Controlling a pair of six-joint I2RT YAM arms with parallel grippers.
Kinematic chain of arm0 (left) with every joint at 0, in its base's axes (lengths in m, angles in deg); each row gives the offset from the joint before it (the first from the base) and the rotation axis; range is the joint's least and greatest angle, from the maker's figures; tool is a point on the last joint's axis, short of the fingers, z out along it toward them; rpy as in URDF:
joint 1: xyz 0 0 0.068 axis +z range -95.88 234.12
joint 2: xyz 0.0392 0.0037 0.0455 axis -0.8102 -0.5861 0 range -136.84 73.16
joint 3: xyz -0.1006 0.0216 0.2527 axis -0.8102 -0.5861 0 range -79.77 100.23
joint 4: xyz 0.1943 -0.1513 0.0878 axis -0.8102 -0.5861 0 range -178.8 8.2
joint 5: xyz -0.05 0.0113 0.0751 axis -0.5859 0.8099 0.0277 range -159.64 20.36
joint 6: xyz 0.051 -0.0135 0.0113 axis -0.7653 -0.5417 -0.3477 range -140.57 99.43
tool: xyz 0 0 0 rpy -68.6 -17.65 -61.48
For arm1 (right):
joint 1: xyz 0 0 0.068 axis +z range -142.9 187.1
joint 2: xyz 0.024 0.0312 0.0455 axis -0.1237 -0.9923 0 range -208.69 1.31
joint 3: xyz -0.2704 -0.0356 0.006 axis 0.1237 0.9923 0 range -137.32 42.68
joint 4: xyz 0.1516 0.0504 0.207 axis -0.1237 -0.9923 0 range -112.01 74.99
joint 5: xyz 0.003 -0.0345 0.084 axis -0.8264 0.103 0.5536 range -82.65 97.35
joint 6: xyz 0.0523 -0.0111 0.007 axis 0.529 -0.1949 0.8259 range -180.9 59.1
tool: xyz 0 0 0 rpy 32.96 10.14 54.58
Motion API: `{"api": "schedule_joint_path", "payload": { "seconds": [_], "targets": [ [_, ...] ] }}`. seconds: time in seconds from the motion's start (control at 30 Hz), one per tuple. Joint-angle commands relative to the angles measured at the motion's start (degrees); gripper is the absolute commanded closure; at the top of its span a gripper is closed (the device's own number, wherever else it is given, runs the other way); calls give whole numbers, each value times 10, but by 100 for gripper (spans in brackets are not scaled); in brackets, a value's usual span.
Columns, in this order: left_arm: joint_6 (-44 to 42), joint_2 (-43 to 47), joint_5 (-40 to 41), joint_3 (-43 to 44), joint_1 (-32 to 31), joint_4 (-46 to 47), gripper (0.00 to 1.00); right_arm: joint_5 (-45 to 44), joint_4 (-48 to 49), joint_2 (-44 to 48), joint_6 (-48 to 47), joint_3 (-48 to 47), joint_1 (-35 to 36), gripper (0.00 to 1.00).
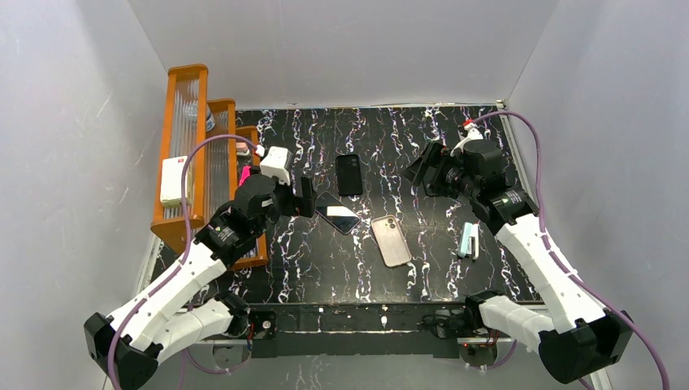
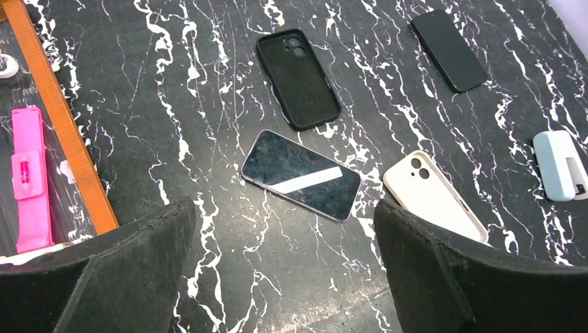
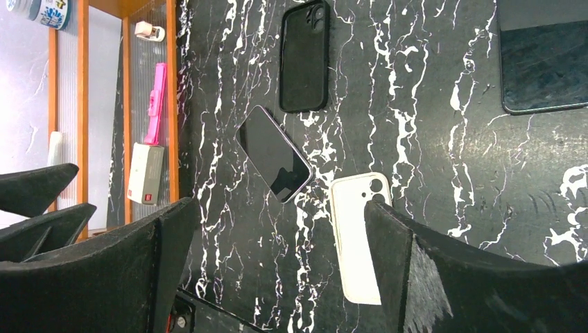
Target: Put the phone into the phone case
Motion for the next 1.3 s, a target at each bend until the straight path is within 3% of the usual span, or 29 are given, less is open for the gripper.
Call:
{"api": "schedule_joint_path", "payload": {
  "seconds": [0.0,0.47,0.7,1.07,1.27],
  "targets": [
    [4,-8,9,18,2,-10,2,-17,6,13,-11,-2,1,1],
    [-25,6,30,-3,2,-19,2,-9,9,-33,17,7,1,1],
    [-32,14,32,-15,2,-18,2,118,97,-77,-7,52,7,6],
    [-39,47,55,-16,2,-17,2,33,160,-264,-38,12,142,4],
    [-47,71,75,-23,3,-17,2,-19,192,-362,-101,-29,206,1]
  ]
}}
